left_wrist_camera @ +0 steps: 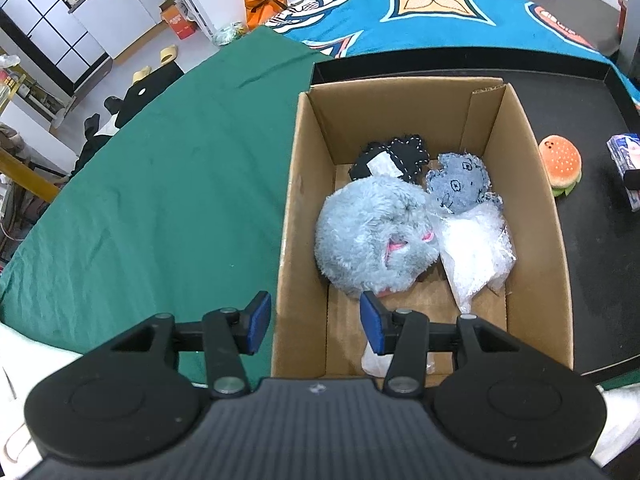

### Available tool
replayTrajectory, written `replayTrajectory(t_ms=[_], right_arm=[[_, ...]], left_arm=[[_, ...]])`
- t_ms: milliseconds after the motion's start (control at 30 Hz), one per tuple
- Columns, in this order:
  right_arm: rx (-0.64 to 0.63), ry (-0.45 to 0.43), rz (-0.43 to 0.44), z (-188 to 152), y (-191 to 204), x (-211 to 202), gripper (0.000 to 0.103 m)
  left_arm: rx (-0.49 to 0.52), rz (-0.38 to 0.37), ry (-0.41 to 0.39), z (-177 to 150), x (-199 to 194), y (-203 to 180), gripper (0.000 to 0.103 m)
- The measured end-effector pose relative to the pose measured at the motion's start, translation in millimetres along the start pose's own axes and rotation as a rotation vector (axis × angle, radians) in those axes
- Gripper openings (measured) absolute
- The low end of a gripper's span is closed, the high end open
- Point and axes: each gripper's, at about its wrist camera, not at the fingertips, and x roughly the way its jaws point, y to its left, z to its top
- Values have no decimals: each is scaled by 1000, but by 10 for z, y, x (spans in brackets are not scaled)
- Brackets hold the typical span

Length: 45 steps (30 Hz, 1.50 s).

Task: Organize soft objects
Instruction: 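Close the right tool on the purple tissue packet and lift it, then carry the purple tissue packet with the right tool toward the box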

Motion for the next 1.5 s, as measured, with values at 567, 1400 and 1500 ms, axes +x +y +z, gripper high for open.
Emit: replayTrajectory(t_ms=[567,1400,1500], right_arm=[[-58,-103,46,47,586,-453,50],[-180,-143,73,15,1425,-718,50],[-193,-138,75,7,1519,-719,50]], left_arm=[[-48,-46,-34,-90,-60,202,48],[-118,-116,-70,-287,70,480,47],[-121,-124,-79,-307,71,485,45]])
